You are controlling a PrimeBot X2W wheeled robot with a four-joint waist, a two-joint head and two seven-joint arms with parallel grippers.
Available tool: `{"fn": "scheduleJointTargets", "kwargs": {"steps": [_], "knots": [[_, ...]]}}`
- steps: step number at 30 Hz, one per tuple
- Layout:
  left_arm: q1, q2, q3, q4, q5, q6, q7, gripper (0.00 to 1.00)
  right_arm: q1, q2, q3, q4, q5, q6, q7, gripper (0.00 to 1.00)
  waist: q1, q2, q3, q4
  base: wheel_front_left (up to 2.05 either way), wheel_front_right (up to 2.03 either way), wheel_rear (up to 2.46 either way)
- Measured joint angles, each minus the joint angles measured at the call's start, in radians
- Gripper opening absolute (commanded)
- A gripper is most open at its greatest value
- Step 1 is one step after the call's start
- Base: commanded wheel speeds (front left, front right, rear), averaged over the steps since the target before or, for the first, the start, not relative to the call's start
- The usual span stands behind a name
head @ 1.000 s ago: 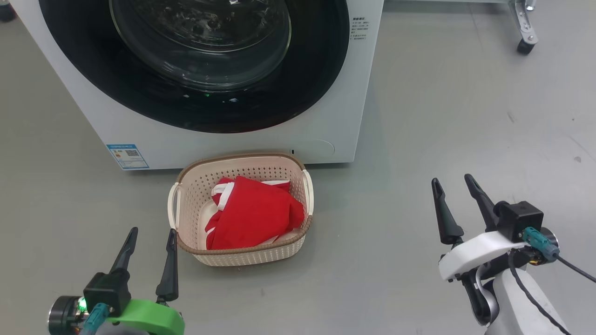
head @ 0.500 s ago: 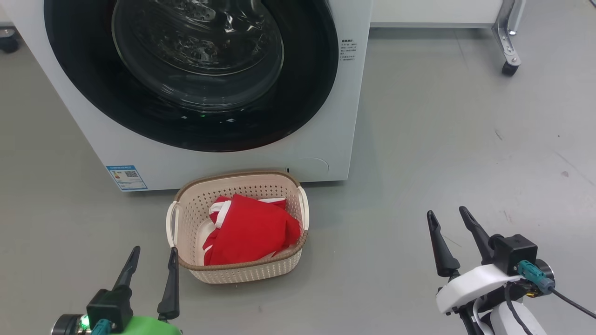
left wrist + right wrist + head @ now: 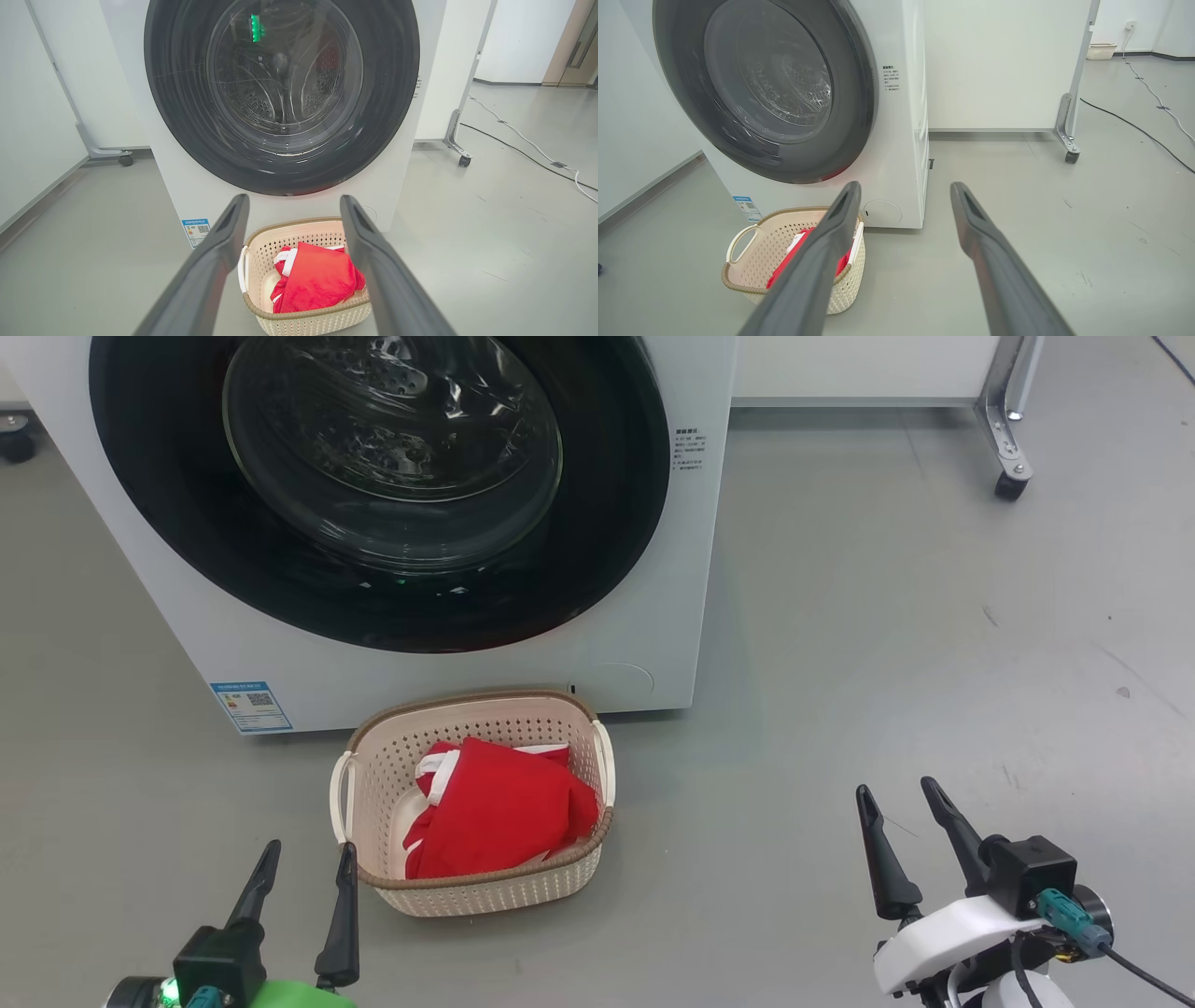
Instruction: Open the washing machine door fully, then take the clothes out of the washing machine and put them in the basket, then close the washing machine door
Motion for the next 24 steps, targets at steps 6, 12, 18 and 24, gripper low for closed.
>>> {"fn": "scheduleJointTargets", "kwargs": {"steps": [6,12,18,24], "knots": [[0.0,0.0,0.0,-0.005,0.0,0.0,0.0,1.0,0.006,0.001,0.003,-0.01,0.0,-0.003,0.0,1.0,0.0,0.0,-0.003,-0.003,0.0,0.0,0.0],[0.001,0.0,0.0,-0.009,0.0,0.002,0.0,1.0,0.024,0.001,0.006,-0.022,0.0,-0.01,0.0,1.0,0.0,0.0,-0.004,-0.004,0.0,0.0,0.0],[0.002,0.0,0.0,-0.01,0.0,0.01,0.0,1.0,0.026,0.002,0.007,-0.031,0.0,-0.012,0.0,1.0,0.0,0.0,-0.004,-0.004,0.0,0.0,0.0],[0.004,0.0,0.0,-0.012,0.0,0.01,0.0,1.0,0.032,0.002,0.007,-0.034,0.0,-0.02,0.0,1.0,0.0,0.0,-0.002,-0.004,0.0,0.0,0.0]]}}
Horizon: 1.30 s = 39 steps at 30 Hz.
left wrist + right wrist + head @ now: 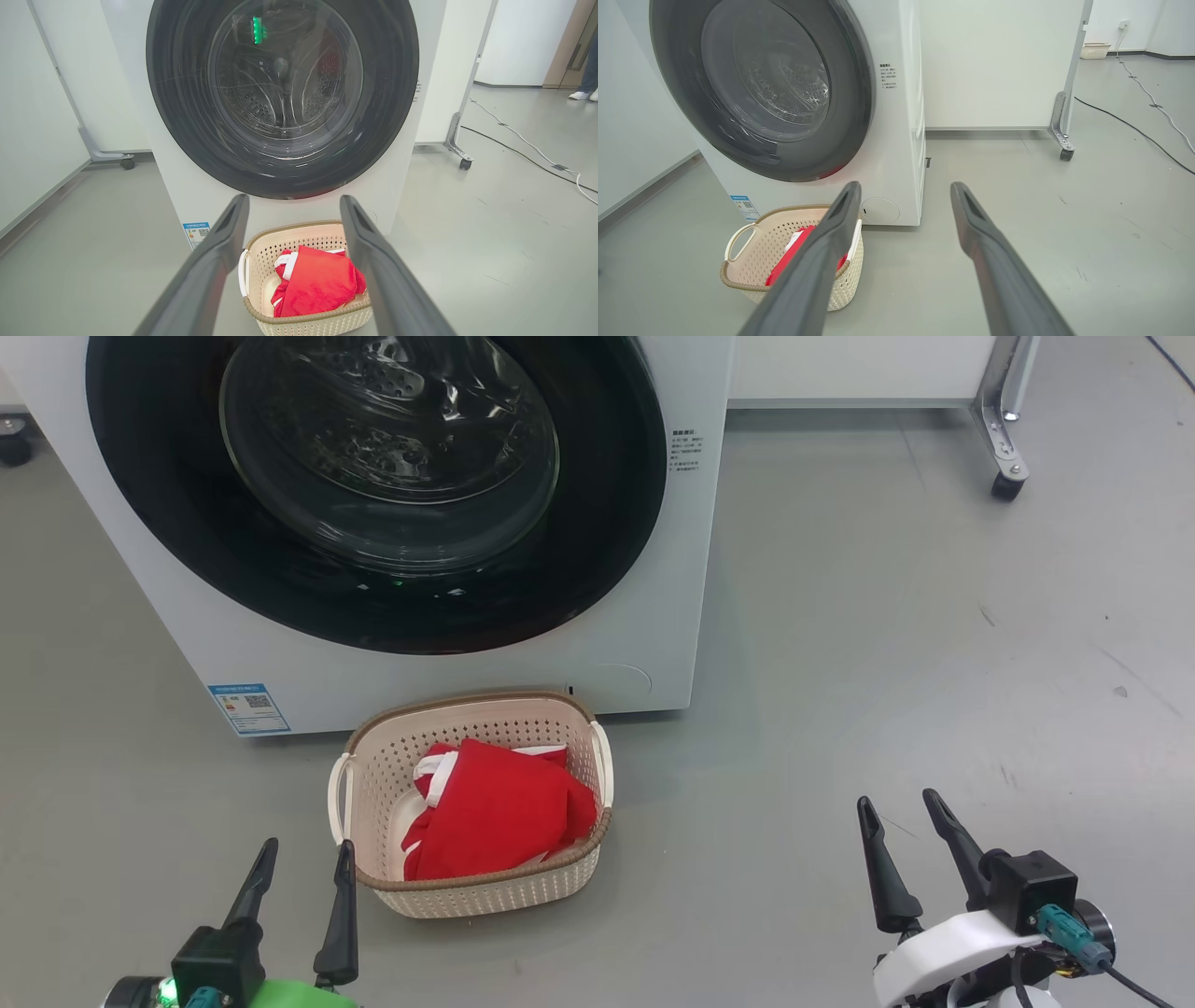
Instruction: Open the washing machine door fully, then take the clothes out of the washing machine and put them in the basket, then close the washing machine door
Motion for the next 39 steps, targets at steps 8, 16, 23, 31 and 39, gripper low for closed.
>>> {"fn": "scheduleJointTargets", "kwargs": {"steps": [8,16,23,31,39], "knots": [[0.0,0.0,0.0,-0.005,0.0,0.0,0.0,1.0,0.01,0.0,0.001,-0.004,-0.002,-0.001,0.0,1.0,0.0,0.0,0.004,-0.001,0.0,0.0,0.0],[0.0,0.0,0.0,-0.008,0.0,0.005,0.0,1.0,0.01,0.0,0.001,-0.013,-0.007,-0.002,0.0,1.0,0.0,0.0,0.009,-0.002,0.0,0.0,0.0],[0.005,-0.01,-0.004,0.035,0.0,0.008,0.005,0.0,0.026,0.009,0.002,0.025,-0.007,-0.009,0.001,0.0,0.0,0.0,0.011,-0.002,0.0,0.0,0.0],[0.015,-0.016,0.006,0.067,-0.046,0.007,0.024,0.0,0.049,0.014,0.002,0.041,0.038,-0.008,0.006,0.0,0.0,0.0,0.011,-0.002,0.0,0.0,0.0],[0.007,-0.016,0.035,0.084,-0.17,-0.002,0.067,0.0,0.049,0.014,-0.013,0.031,0.163,-0.005,0.028,0.0,0.0,0.0,0.01,-0.002,0.0,0.0,0.0]]}}
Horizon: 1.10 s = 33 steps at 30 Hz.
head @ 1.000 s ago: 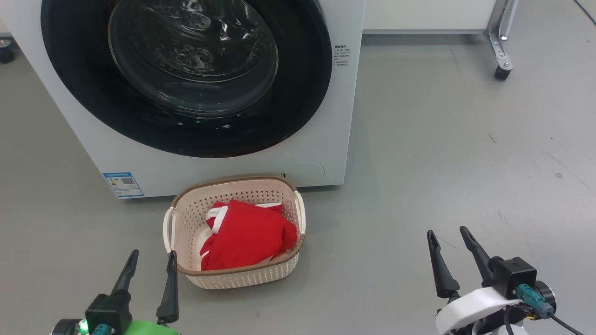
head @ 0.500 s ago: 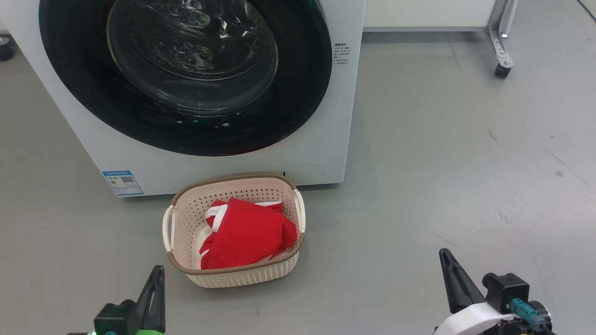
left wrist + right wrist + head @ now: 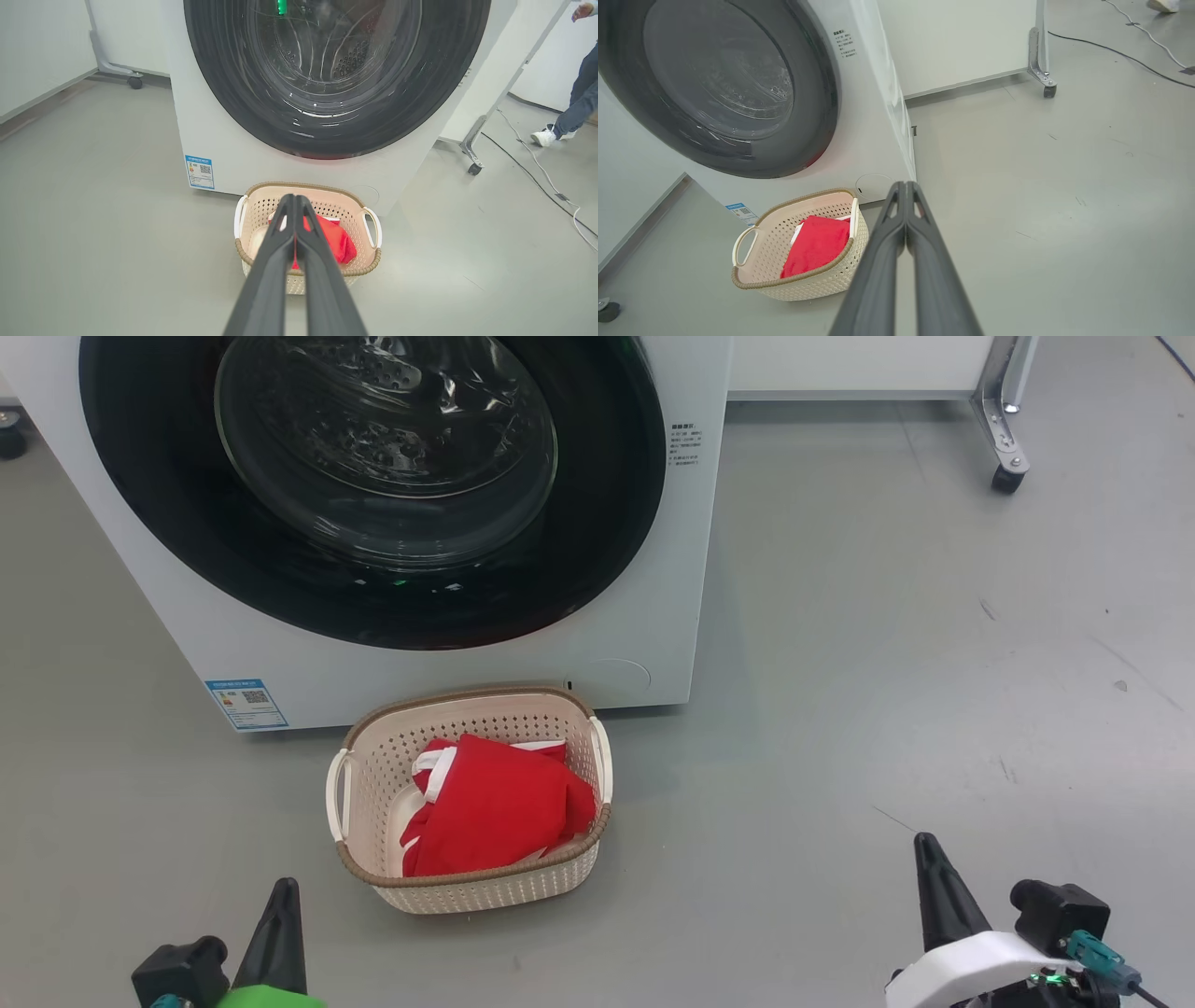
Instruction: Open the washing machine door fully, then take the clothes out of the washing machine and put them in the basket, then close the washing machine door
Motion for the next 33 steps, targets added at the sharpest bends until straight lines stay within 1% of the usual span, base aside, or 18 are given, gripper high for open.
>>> {"fn": "scheduleJointTargets", "kwargs": {"steps": [2,13,18,33], "knots": [[-0.005,0.0,0.0,0.0,-0.037,-0.001,0.004,0.0,0.0,0.0,-0.005,-0.001,0.039,0.007,0.006,0.0,0.0,0.0,0.0,0.0,0.0,0.0,0.0],[-0.023,0.0,0.026,0.002,-0.2,-0.02,0.055,0.0,-0.005,-0.001,-0.039,-0.008,0.205,0.007,0.051,0.0,0.0,0.0,-0.001,0.002,0.0,0.0,0.0],[-0.033,0.0,0.034,0.003,-0.267,-0.028,0.072,0.0,-0.01,-0.002,-0.053,-0.009,0.274,0.016,0.071,0.0,0.0,0.0,-0.001,0.003,0.0,0.0,0.0],[-0.054,0.0,0.063,0.003,-0.469,-0.045,0.124,0.0,-0.035,-0.01,-0.091,-0.012,0.48,0.024,0.121,0.0,0.0,0.0,-0.003,0.004,0.0,0.0,0.0]]}}
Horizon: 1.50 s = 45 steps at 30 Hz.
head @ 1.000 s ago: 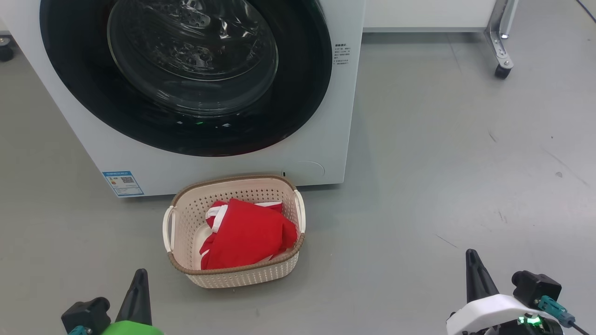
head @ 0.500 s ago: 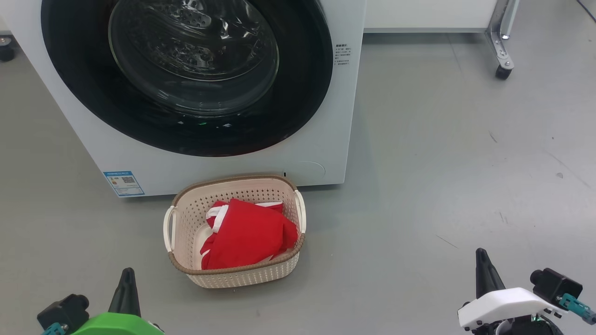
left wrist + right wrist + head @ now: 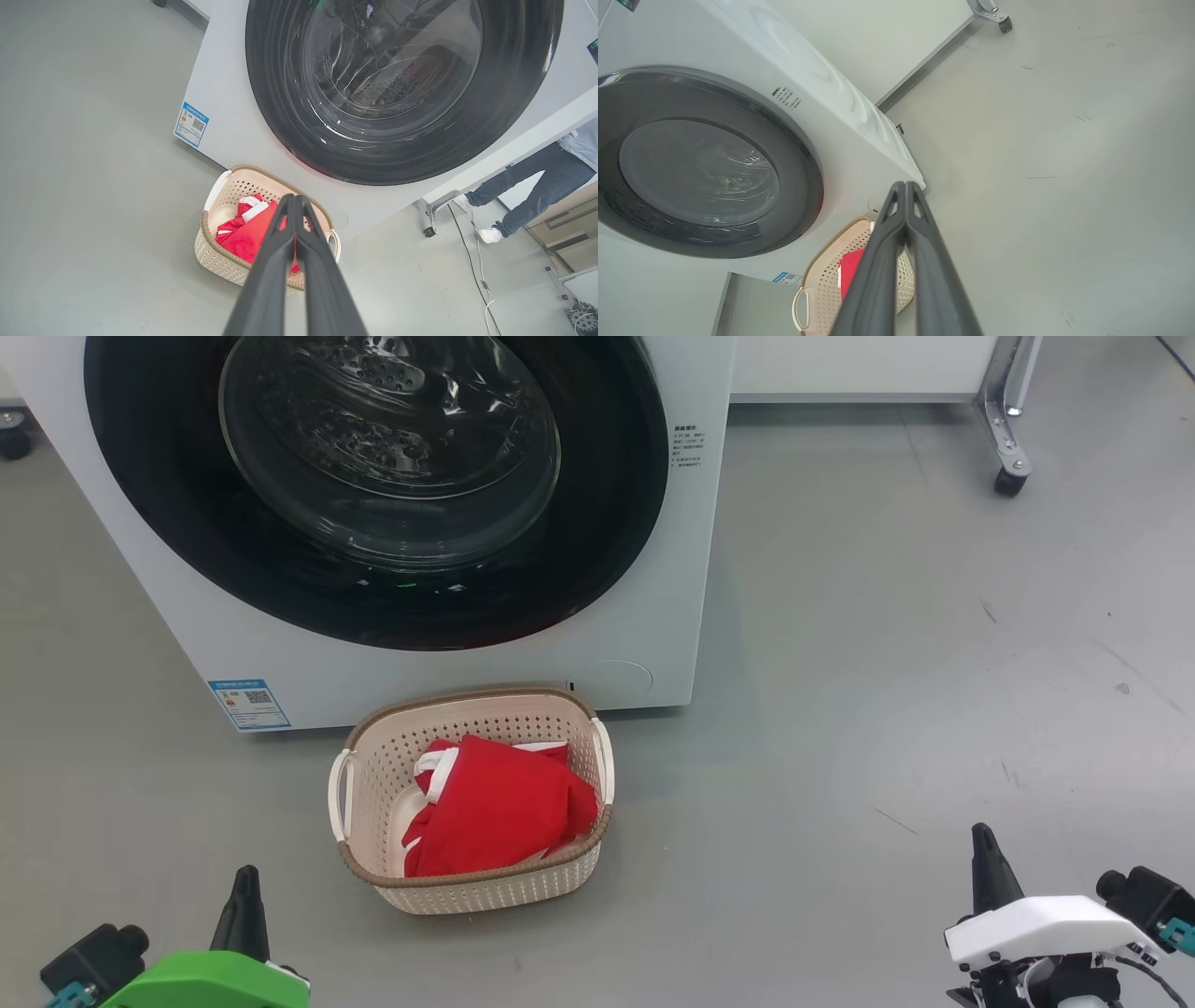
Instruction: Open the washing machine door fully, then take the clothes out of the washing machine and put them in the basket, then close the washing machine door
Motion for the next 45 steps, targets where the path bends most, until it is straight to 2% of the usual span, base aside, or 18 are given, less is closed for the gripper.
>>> {"fn": "scheduleJointTargets", "kwargs": {"steps": [45], "knots": [[-0.066,0.0,0.075,-0.003,-0.604,-0.06,0.15,0.0,-0.072,-0.021,-0.105,-0.003,0.604,0.034,0.143,0.0,0.0,0.0,-0.004,0.003,0.0,0.0,0.0]]}}
